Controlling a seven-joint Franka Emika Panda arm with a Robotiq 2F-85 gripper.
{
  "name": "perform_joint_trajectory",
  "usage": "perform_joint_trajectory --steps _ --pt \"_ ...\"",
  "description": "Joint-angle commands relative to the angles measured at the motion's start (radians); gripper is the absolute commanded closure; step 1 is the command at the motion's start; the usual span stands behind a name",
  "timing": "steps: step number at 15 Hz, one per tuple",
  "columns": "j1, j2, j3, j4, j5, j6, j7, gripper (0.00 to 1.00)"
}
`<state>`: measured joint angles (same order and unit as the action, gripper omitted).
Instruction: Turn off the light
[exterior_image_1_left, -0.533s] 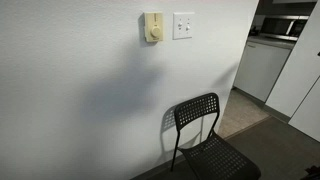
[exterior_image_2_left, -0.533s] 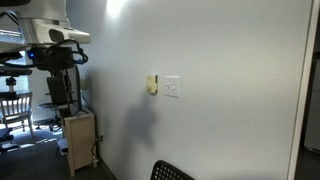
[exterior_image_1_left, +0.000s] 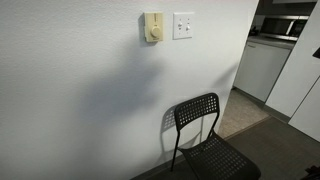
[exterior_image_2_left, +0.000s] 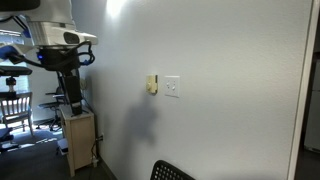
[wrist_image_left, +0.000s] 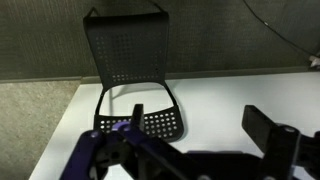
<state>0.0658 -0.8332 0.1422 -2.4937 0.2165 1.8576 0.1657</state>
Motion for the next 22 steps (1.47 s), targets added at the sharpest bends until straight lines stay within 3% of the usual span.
perform_joint_trajectory --steps 1,2,7,10,17,18,22 --pt "0.054 0.130 -0.047 0.071 -0.007 0.027 -0.175 0.00" --pt "0.028 0.052 -0.018 0.024 -0.006 0.015 -0.090 0.00" --pt "0.049 0.114 -0.037 0.057 -0.005 0.025 -0.151 0.00" --pt "0.084 0.151 -0.064 0.072 -0.018 0.054 -0.284 0.00" --pt "0.124 0.385 -0.069 0.258 -0.186 0.122 -0.571 0.00" --pt "0.116 0.289 -0.061 0.182 -0.158 0.111 -0.491 0.00" --pt "0.120 0.312 -0.059 0.200 -0.161 0.111 -0.488 0.00"
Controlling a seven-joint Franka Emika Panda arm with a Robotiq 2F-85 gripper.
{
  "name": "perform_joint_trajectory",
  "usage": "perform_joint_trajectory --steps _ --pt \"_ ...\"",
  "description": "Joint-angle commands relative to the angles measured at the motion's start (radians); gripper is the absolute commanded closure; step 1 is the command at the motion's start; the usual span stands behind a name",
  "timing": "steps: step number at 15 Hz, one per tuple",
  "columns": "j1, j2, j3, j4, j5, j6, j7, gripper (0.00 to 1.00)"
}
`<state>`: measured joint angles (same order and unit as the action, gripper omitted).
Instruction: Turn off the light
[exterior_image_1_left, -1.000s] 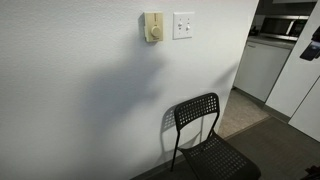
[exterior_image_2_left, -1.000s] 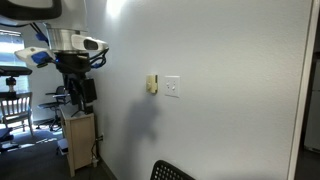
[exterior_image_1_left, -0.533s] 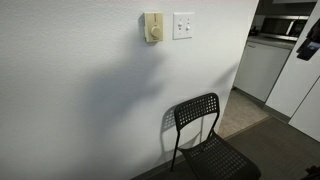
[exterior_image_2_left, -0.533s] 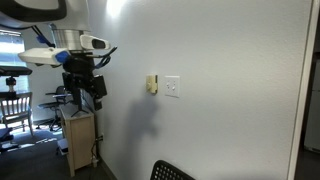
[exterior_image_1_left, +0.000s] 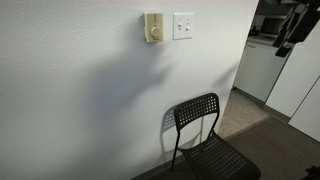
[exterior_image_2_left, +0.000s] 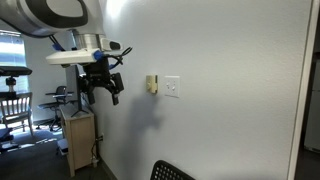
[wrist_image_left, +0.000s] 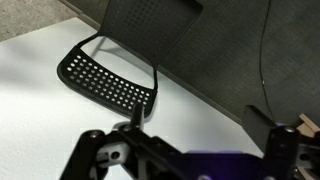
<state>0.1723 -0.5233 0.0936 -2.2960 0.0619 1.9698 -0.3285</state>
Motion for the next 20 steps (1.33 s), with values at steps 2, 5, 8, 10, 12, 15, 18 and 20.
perform_joint_trajectory --steps 2,5,8,10,12,15,18,20 --pt "0.024 -0.007 -0.021 0.000 0.004 -0.001 -0.024 0.00" --pt "0.048 0.038 -0.029 0.020 -0.019 0.096 -0.133 0.00" --pt "0.055 0.103 -0.005 0.079 -0.097 0.180 -0.211 0.00" --pt "0.069 0.153 0.005 0.122 -0.154 0.221 -0.259 0.00" --pt "0.080 0.221 0.001 0.175 -0.194 0.257 -0.333 0.00" --pt "0.079 0.323 -0.007 0.261 -0.229 0.341 -0.477 0.00" --pt "0.070 0.435 -0.019 0.380 -0.158 0.335 -0.599 0.00" --pt "0.055 0.384 0.008 0.321 -0.160 0.339 -0.549 0.00"
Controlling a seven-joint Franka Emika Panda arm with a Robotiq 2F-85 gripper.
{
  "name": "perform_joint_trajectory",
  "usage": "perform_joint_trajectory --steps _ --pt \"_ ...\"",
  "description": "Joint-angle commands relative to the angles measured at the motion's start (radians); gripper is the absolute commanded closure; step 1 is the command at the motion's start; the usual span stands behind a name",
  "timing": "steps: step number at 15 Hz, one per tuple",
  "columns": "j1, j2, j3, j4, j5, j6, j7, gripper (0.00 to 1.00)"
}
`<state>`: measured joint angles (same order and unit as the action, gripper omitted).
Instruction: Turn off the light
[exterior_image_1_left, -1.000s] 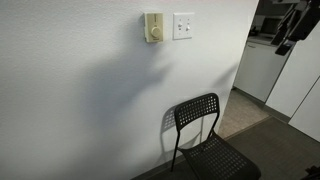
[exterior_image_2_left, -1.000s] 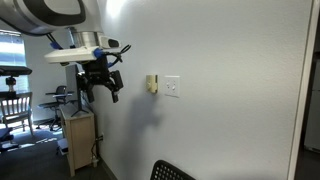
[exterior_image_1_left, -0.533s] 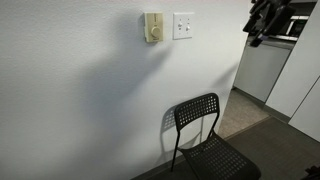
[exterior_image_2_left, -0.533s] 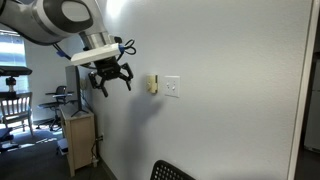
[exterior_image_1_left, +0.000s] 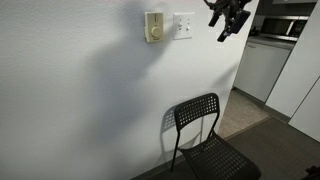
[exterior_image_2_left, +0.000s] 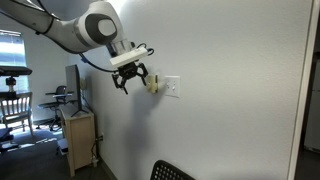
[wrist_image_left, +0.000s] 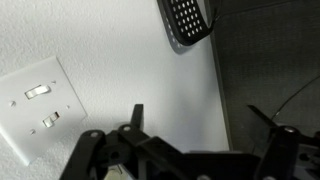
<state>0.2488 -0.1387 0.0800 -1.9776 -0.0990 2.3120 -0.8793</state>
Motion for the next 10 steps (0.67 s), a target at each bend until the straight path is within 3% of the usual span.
perform_joint_trajectory --steps 1,5,10 --pt "-0.026 0.028 0.019 0.032 0.029 -0.011 -0.030 0.00" --pt "-0.031 0.054 0.023 0.051 0.018 -0.005 -0.032 0.00" --pt "-0.047 0.101 0.049 0.077 -0.246 0.060 0.141 0.00"
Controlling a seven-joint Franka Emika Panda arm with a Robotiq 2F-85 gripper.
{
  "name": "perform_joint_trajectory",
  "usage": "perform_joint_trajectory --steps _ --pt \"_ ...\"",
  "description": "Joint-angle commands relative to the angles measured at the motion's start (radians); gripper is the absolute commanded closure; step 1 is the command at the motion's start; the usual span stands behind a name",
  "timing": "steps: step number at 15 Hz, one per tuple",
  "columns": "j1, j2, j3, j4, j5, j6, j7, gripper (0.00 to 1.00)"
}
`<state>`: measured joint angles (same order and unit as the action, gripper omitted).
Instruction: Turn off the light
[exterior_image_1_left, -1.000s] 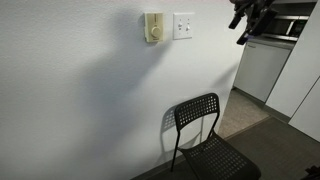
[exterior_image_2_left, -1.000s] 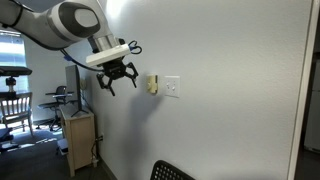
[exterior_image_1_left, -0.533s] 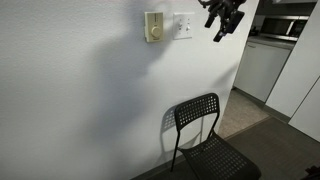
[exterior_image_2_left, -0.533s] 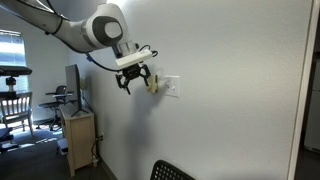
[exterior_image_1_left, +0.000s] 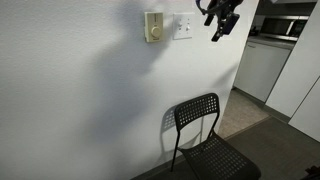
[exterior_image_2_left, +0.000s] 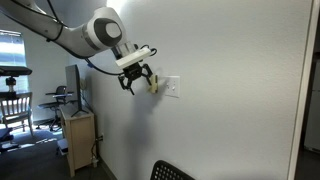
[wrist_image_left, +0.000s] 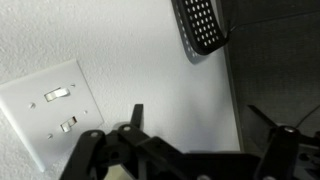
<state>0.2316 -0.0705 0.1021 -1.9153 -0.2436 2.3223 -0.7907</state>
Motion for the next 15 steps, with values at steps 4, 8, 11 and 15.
perform_joint_trajectory --steps 4,8,11,15 --pt "-0.034 0.095 0.026 0.043 -0.206 0.145 0.066 0.00" --pt "-0.037 0.163 0.019 0.096 -0.379 0.243 0.110 0.00" --pt "-0.040 0.224 0.016 0.166 -0.434 0.272 0.133 0.00" --pt "-0.045 0.301 0.017 0.255 -0.407 0.266 0.116 0.00"
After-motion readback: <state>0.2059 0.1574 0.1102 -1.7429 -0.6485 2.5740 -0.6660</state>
